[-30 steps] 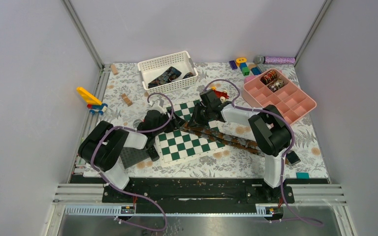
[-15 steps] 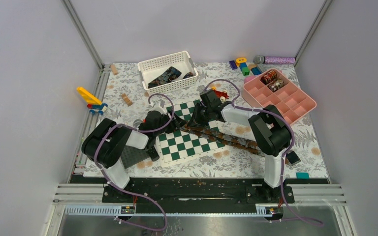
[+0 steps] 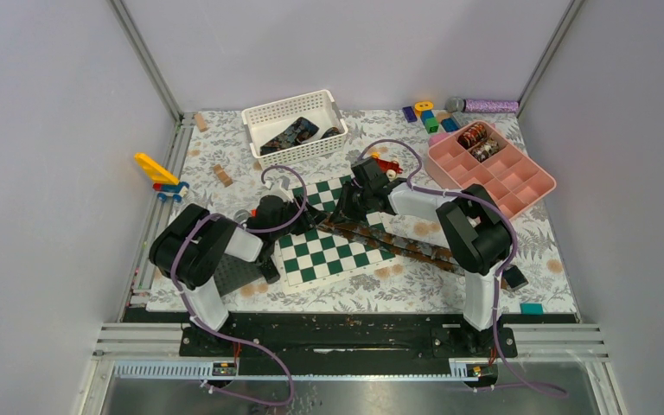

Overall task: Roll the ties
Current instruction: Roll the tie at the center of the board.

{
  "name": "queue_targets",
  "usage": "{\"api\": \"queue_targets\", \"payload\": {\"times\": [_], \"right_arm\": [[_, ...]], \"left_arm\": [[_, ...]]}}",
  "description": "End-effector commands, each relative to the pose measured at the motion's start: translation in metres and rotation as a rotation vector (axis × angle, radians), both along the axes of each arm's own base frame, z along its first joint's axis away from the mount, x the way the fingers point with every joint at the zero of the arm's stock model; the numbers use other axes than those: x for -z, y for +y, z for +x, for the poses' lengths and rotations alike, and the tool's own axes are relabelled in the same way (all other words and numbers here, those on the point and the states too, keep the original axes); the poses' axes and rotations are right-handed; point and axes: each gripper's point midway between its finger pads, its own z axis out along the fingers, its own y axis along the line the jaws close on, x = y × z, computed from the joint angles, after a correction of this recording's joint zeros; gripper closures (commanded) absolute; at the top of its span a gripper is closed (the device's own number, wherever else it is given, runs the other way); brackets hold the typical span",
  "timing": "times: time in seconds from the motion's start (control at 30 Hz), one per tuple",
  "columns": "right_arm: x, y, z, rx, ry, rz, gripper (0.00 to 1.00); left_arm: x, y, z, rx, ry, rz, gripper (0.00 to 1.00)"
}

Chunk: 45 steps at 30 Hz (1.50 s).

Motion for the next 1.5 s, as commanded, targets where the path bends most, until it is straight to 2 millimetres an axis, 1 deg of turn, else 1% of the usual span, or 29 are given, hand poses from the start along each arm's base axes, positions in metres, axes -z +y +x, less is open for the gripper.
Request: {"api": "queue_targets", "payload": {"times": [0.0,0.17,0.27,0.37,0.47,0.53,0.63,0.7,0.77,0.8,0.83,0.9,1.0,1.07,1.17,1.27,1.47], "right_arm": [[-0.006,0.000,0.006,0.014,-0.021,0.005,0.74],[-0.007,0.000,0.006,0.016,-0.023,0.006,0.74],[-0.015,0.001,0.006,0.012,-0.037,0.021,0.73],[-0.036,0.002,0.006,0.002,-0.073,0.053,0.72],[-0.070,0.000,0.007,-0.006,-0.142,0.094,0.68],[-0.094,-0.005,0.006,-0.007,-0.187,0.116,0.65],[-0.126,-0.020,0.003,0.004,-0.257,0.130,0.63],[-0.142,-0.035,0.001,0.023,-0.301,0.122,0.62],[-0.155,-0.055,0.000,0.061,-0.326,0.122,0.61],[-0.167,-0.065,-0.001,0.085,-0.348,0.141,0.61],[-0.175,-0.076,0.000,0.111,-0.359,0.155,0.60],[-0.187,-0.097,-0.001,0.158,-0.385,0.164,0.60],[-0.202,-0.128,-0.005,0.209,-0.439,0.121,0.59],[-0.211,-0.142,-0.010,0.217,-0.486,0.073,0.59],[-0.222,-0.155,-0.017,0.234,-0.531,0.040,0.58],[-0.228,-0.164,-0.023,0.249,-0.556,0.025,0.58],[-0.228,-0.170,-0.030,0.254,-0.564,0.014,0.58]], "left_arm": [[-0.011,-0.006,0.003,0.028,-0.050,-0.044,0.58],[-0.011,-0.007,0.001,0.039,-0.053,-0.048,0.63],[-0.013,-0.007,0.002,0.042,-0.057,-0.044,0.64],[-0.014,-0.006,0.002,0.041,-0.060,-0.035,0.64],[-0.017,-0.005,0.004,0.036,-0.065,-0.022,0.65],[-0.017,-0.004,0.005,0.036,-0.064,-0.008,0.65],[-0.020,-0.002,0.006,0.034,-0.073,0.018,0.65],[-0.023,-0.002,0.007,0.038,-0.081,0.044,0.65],[-0.026,-0.001,0.008,0.045,-0.092,0.083,0.65],[-0.026,-0.001,0.008,0.048,-0.094,0.106,0.66],[-0.025,0.001,0.008,0.044,-0.091,0.132,0.66],[-0.027,0.001,0.009,0.045,-0.099,0.173,0.66],[-0.030,0.000,0.010,0.050,-0.112,0.235,0.67],[-0.030,-0.001,0.009,0.048,-0.118,0.285,0.67],[-0.031,0.001,0.010,0.037,-0.123,0.353,0.69],[-0.033,0.006,0.011,0.013,-0.131,0.425,0.70],[-0.037,0.011,0.013,0.001,-0.152,0.569,0.70]]}}
